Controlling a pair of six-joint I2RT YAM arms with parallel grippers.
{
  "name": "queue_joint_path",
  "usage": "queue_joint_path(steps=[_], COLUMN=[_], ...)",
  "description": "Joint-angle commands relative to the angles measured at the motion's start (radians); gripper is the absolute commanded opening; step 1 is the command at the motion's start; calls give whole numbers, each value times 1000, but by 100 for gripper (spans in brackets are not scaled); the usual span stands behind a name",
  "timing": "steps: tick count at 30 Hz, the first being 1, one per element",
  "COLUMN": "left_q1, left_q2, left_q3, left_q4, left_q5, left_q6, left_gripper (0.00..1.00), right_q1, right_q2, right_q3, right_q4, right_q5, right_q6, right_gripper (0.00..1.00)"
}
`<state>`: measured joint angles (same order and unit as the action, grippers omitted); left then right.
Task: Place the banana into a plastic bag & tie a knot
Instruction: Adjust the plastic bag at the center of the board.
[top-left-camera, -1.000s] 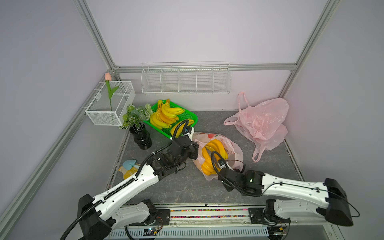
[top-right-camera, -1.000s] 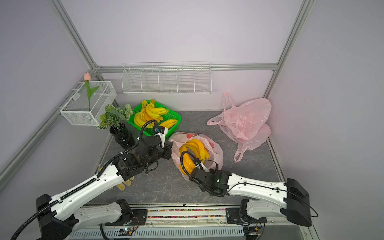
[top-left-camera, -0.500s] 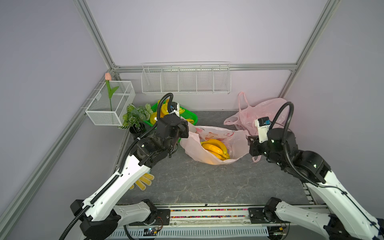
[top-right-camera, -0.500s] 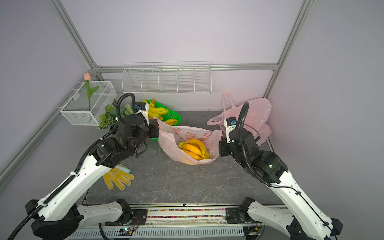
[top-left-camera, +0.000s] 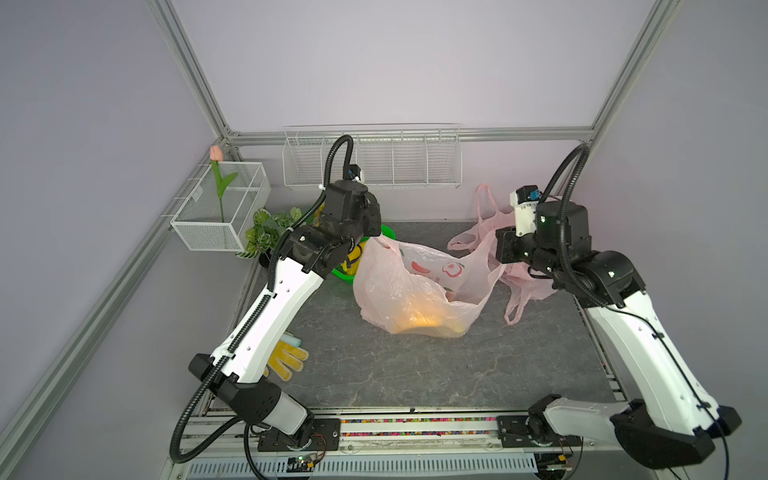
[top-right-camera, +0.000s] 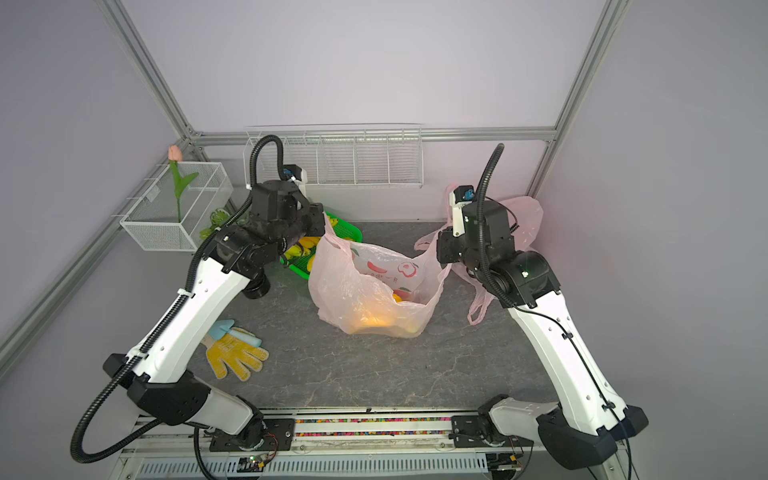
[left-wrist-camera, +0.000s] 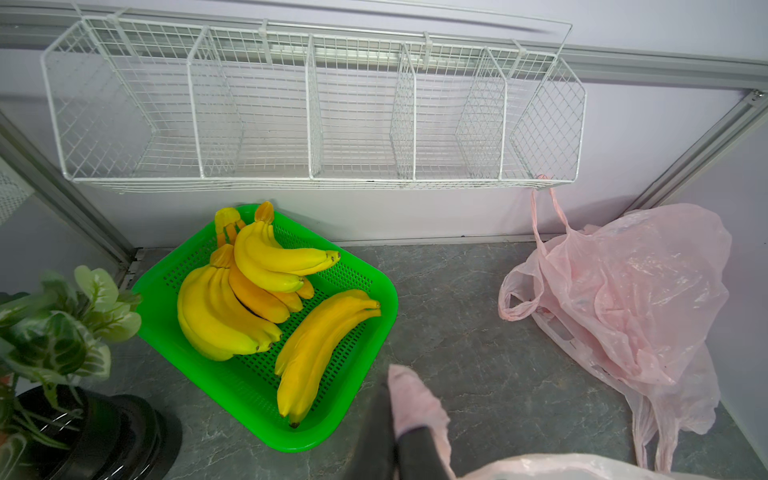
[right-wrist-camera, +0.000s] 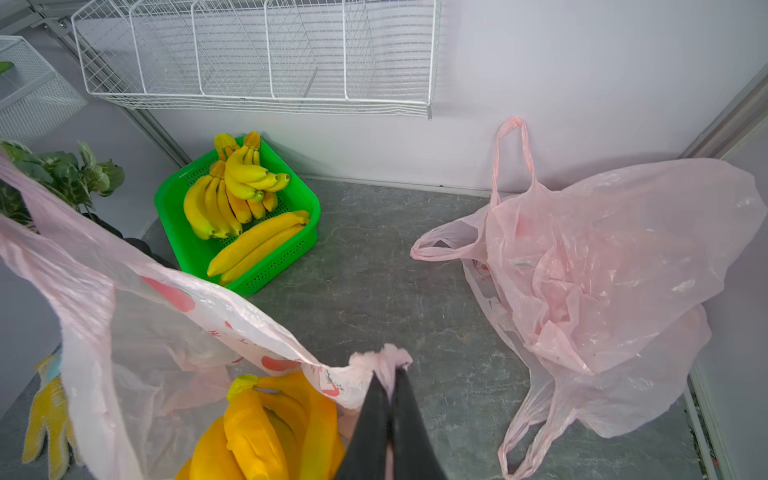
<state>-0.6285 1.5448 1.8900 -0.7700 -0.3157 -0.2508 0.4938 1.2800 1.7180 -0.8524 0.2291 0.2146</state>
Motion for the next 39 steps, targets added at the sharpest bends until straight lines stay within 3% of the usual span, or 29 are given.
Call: queue_joint_path(steps=[1, 11, 17, 22, 23, 27, 28, 34, 39], left_q1=[4, 3, -2, -8, -8, -20, -25, -57, -75], left_q2=[-38, -291, -358, -425, -432, -453, -458, -471, -489], left_q3=[11, -520, -712, -754, -755, -758, -757, -747, -743], left_q4=[-20, 212, 230, 211, 207, 198, 195, 162, 140], left_q5=[76, 302, 386, 390, 396, 414, 413, 397, 384], left_q6=[10, -69, -117, -116, -117, -117, -117, -105, -110], left_gripper=[0, 0, 0, 0, 0, 0, 0, 0, 0], right_q1=[-4, 6, 50, 79, 84, 110, 121, 213, 347], right_q2=[-39, -317, -365, -406, -410, -399, -390, -330, -254], right_q3=[-4, -489, -684, -639, -617, -519, -492, -395, -459], right_q4=[42, 191, 186, 120, 104, 11, -17, -28, 164], right_q5=[-51, -193, -241, -244, -239, -224, -217, -174, -195], right_q6=[-37, 8, 19, -16, -23, -60, -75, -146, -285], right_gripper=[7, 6, 7, 30, 38, 84, 90, 100, 99])
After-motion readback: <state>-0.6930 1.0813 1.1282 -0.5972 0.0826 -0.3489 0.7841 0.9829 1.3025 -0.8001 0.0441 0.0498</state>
